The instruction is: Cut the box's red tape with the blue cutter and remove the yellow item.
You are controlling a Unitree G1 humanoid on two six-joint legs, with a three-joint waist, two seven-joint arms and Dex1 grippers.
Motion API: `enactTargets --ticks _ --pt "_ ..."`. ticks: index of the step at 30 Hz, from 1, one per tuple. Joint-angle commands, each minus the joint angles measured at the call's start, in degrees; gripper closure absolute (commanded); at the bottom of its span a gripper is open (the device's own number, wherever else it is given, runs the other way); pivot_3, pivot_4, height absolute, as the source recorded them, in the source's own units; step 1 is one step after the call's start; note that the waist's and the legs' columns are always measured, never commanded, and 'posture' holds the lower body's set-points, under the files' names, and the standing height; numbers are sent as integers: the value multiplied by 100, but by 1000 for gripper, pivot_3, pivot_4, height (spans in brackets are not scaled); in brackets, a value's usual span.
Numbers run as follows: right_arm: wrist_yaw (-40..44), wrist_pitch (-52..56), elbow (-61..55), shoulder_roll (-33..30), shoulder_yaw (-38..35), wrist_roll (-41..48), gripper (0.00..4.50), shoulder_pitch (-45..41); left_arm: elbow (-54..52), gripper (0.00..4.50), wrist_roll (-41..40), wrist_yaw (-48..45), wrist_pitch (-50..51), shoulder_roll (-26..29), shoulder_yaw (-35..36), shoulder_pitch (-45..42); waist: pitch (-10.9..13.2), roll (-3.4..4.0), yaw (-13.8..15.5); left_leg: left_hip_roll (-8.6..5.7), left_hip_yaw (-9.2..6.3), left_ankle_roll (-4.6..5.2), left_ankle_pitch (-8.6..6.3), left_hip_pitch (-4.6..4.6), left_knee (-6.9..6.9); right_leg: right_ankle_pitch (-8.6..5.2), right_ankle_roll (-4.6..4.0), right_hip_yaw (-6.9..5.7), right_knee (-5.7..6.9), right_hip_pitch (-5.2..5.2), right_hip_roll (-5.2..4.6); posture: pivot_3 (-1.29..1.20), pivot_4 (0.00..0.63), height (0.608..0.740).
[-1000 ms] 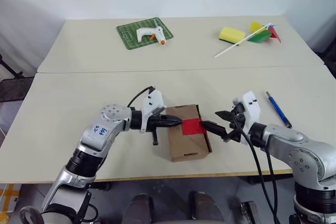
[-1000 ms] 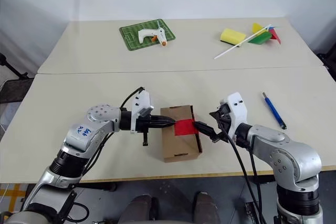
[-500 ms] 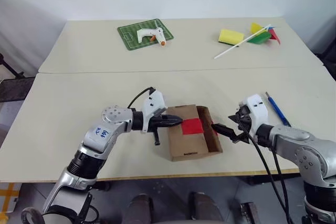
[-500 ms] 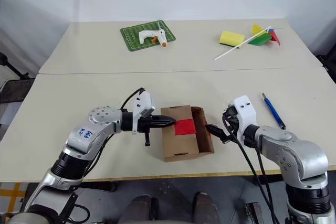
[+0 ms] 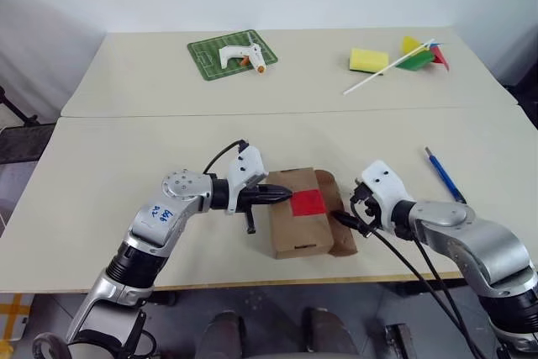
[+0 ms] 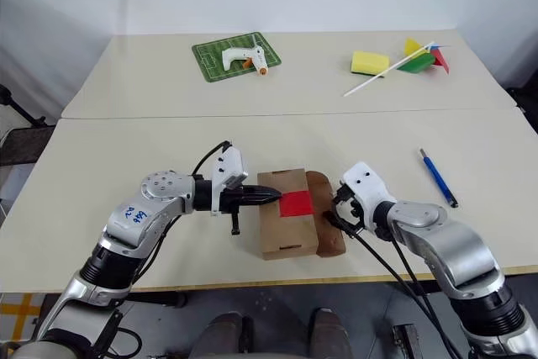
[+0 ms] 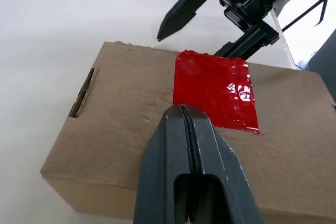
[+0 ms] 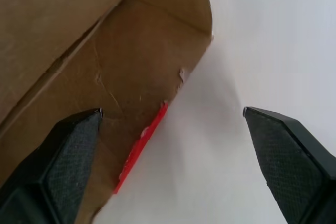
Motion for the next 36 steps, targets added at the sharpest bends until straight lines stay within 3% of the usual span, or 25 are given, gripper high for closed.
enactTargets --ticks 1,7,11,15,20,24,32,36 --pt "409 -265 231 -460 -163 -195 24 126 189 4500 193 24 152 94 -141 108 0 0 2 0 0 0 0 0 0 0 0 0 0 0 0 0 150 740" --pt "886 752 1003 86 -1414 1113 24 -301 238 4500 218 33 125 67 -171 63 0 -2 0 2 -1 -1 1 2 0 0 0 0 2 2 2 0 150 740" --pt "1285 1452 1598 210 -1749 1716 24 -467 235 4500 218 27 115 45 -210 58 0 -1 2 2 -1 -1 3 3 0 0 0 0 6 2 0 0 150 740" --pt "1708 1787 2282 257 -1668 2014 24 -643 233 4500 215 13 104 35 -233 65 0 -1 -5 2 0 2 1 3 0 0 0 1 2 4 -1 0 150 740" --pt "2119 1780 2416 211 -929 1910 24 -985 230 4500 221 4 96 66 -222 88 -1 -1 -19 3 -2 2 1 7 0 0 0 0 7 4 2 0 150 740" --pt "2239 1676 2635 337 -486 1731 891 -1207 168 4500 214 9 123 121 -199 143 -1 -2 -26 3 -2 2 1 8 0 0 0 0 7 4 1 0 150 740" --pt "2688 1584 3263 446 112 1487 3643 -1672 43 4500 179 42 179 286 -89 251 -1 -2 -114 3 -2 1 2 7 -3 0 -1 -1 6 3 1 0 150 740" --pt "2866 1779 3708 622 364 1436 3643 -2105 32 4500 187 62 156 360 -7 283 -2 -1 -173 7 0 1 2 11 -5 -1 -1 0 8 3 3 0 150 740"
